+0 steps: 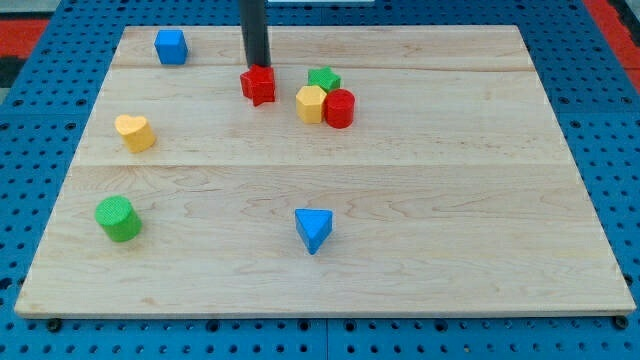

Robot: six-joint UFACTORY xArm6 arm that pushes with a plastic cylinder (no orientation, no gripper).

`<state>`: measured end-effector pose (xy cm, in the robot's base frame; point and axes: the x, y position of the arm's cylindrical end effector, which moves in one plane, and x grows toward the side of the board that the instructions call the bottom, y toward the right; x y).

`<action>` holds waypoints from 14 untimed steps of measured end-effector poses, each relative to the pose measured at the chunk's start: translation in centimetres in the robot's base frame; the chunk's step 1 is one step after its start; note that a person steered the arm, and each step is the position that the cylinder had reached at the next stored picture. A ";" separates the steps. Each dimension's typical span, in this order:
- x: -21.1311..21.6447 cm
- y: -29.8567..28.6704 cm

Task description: Place the red star to the top left yellow hexagon

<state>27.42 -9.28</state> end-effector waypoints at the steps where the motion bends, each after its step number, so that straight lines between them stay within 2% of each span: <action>1: 0.5 -0.5; 4: 3.9 -2.0; 8: 4.6 2.5; 9: 3.6 0.9; 10: 3.2 -3.3; 12: 8.8 -3.2; 14: 10.4 -1.3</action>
<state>37.80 -10.62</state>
